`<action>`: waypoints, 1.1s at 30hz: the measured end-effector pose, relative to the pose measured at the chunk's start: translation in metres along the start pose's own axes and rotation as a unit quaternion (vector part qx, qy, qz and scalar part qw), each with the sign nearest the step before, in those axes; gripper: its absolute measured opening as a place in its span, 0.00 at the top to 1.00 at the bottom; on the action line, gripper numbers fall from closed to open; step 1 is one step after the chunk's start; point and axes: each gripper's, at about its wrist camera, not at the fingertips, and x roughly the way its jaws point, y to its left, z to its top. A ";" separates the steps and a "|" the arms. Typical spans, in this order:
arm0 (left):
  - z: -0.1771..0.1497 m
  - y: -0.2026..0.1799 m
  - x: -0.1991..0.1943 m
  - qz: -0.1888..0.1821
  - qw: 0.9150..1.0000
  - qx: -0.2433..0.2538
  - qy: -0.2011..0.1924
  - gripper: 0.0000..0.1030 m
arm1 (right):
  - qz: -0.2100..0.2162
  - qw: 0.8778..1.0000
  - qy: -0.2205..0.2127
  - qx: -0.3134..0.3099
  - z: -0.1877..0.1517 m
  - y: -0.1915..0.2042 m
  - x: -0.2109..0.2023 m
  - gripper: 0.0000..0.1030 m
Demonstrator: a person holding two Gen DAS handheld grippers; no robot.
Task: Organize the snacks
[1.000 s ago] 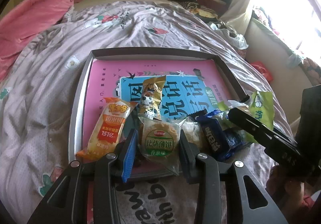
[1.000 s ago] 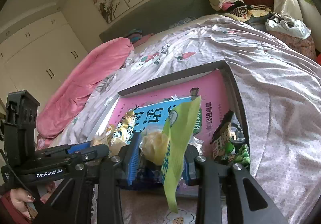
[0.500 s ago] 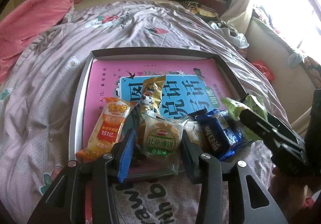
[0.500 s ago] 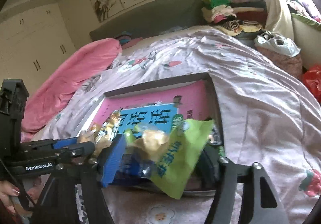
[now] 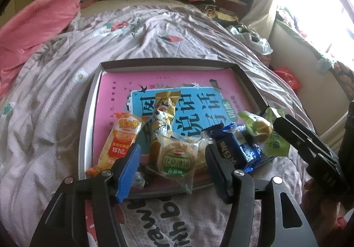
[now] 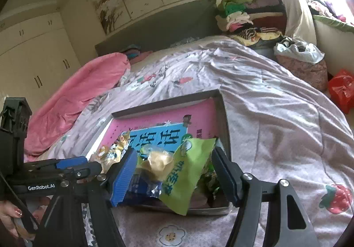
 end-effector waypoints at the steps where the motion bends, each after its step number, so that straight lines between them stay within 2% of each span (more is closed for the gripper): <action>1: 0.000 0.000 -0.001 0.000 1.000 0.000 0.000 0.37 | -0.001 1.000 -0.003 0.002 0.001 -0.001 -0.001 0.33; 5: 0.002 -0.001 -0.004 0.002 1.000 -0.001 -0.005 0.35 | -0.007 1.000 -0.008 0.003 0.002 -0.003 -0.004 0.32; 18: 0.003 -0.005 -0.019 0.012 0.999 0.005 -0.035 0.24 | -0.031 0.999 -0.033 -0.015 0.005 0.004 -0.017 0.19; 27: -0.001 -0.006 -0.033 0.012 0.999 0.001 -0.047 0.23 | -0.049 0.997 -0.042 -0.040 0.005 0.019 -0.028 0.14; 33: -0.012 -0.004 -0.051 0.018 0.998 -0.005 -0.053 0.23 | -0.046 0.998 -0.024 -0.026 0.007 0.029 -0.046 0.11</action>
